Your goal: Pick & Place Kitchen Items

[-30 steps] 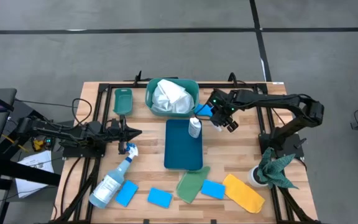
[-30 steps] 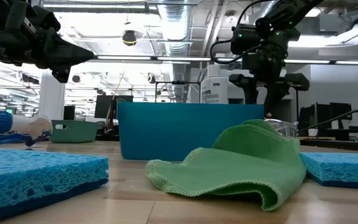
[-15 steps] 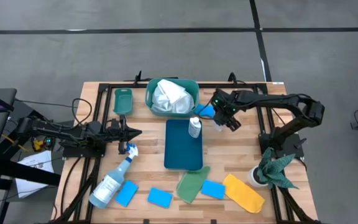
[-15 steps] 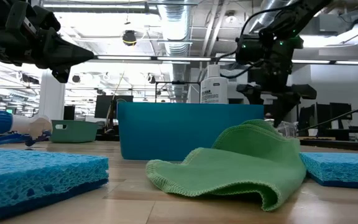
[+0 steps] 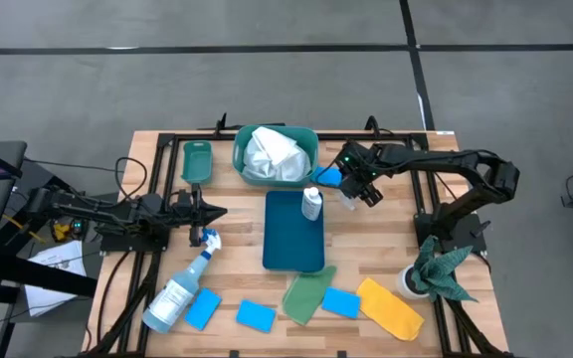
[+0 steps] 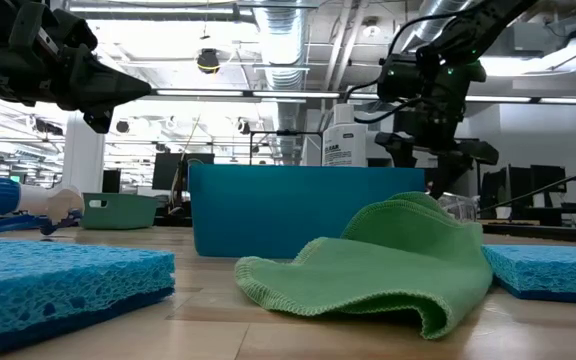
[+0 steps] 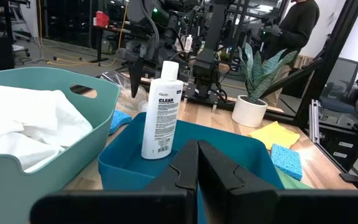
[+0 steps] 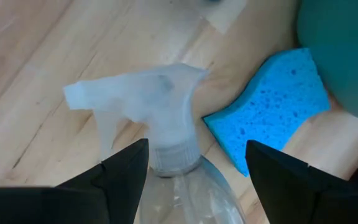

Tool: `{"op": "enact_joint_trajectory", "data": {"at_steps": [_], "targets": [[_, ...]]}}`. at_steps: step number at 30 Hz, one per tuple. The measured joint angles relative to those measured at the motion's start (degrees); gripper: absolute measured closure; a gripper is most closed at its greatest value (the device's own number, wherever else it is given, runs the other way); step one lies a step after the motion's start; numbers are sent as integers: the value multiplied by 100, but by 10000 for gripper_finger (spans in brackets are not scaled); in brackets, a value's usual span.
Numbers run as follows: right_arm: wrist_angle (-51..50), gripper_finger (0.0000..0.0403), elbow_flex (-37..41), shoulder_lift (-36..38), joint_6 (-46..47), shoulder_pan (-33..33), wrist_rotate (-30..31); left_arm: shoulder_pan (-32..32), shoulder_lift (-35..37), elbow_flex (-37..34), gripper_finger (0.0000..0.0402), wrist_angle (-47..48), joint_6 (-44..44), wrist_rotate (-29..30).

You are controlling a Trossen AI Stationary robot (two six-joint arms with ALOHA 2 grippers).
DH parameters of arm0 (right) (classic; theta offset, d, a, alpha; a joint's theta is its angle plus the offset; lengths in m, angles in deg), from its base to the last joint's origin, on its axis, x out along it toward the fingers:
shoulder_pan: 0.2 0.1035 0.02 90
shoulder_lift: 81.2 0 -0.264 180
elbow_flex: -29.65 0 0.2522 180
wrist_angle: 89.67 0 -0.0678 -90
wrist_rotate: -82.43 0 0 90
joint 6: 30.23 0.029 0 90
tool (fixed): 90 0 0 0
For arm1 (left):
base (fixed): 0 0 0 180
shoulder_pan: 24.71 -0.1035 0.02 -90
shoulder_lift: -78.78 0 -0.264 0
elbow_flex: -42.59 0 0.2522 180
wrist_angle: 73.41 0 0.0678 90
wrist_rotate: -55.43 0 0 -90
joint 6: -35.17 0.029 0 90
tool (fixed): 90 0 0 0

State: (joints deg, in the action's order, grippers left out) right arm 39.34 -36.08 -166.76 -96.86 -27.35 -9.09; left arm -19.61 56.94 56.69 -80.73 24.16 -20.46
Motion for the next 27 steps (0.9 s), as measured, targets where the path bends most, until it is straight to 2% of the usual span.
{"op": "enact_joint_trajectory", "data": {"at_steps": [17,27], "targets": [[-23,143,59,-2,2,-120,-315,-2,0,0,401,1,1,-2],[388,143,428,-4,-109,-156,-162,0,0,0,401,0,0,0]]}}
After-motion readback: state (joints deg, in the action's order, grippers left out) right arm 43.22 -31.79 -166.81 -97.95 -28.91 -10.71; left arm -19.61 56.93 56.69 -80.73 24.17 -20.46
